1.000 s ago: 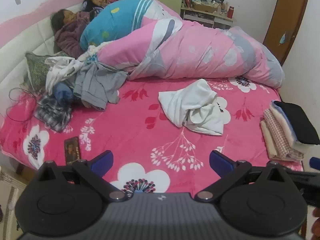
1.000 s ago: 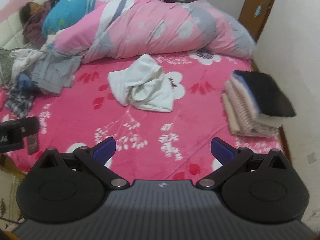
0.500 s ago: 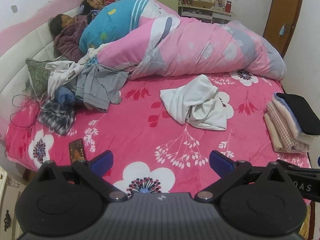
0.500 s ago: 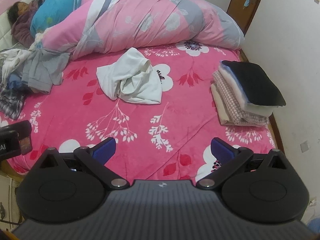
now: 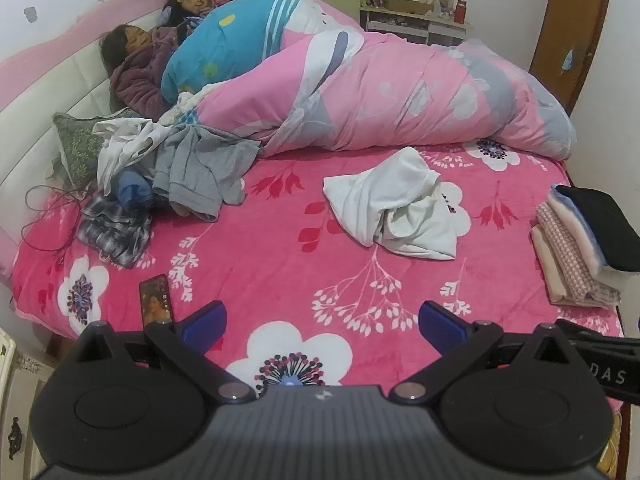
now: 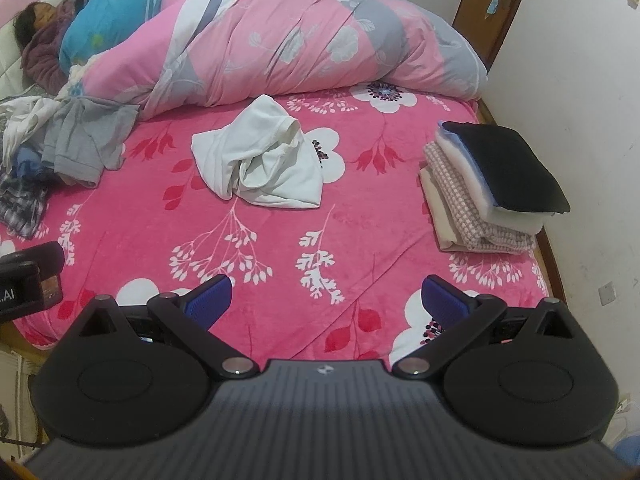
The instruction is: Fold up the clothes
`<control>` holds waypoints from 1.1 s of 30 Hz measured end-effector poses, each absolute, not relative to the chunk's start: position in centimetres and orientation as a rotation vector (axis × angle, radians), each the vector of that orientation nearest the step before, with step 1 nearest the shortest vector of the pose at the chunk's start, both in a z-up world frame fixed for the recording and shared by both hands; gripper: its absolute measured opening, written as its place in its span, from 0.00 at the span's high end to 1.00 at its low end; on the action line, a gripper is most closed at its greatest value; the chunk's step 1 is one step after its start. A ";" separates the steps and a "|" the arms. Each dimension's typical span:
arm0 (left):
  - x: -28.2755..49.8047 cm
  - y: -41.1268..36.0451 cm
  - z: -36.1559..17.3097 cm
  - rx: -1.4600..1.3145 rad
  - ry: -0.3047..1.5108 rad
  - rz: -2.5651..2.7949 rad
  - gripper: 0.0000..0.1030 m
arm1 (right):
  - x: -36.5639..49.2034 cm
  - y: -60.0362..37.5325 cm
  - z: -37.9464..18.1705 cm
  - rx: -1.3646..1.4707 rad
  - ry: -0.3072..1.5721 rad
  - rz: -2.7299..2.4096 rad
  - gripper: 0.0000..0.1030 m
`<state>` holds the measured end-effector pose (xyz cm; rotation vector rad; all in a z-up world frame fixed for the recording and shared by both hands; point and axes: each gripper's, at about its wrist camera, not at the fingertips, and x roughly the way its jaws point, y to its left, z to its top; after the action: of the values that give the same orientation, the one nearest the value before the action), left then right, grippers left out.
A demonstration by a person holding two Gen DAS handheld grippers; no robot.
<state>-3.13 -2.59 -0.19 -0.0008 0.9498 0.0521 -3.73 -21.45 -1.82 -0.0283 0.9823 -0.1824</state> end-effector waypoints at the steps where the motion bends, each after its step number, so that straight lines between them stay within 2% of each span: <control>1: -3.1 -2.5 -0.2 -0.001 0.950 0.054 0.01 | -3.7 -21.4 -1.8 -0.029 0.983 -0.182 0.01; 33: -0.3 -2.7 -0.7 0.005 0.962 0.076 0.01 | -1.0 -21.4 -2.6 -0.016 0.991 -0.164 0.01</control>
<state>-0.28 -2.72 -0.74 0.0047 0.9623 0.0762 -0.98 -21.37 -2.55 -0.0162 0.9906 -0.1639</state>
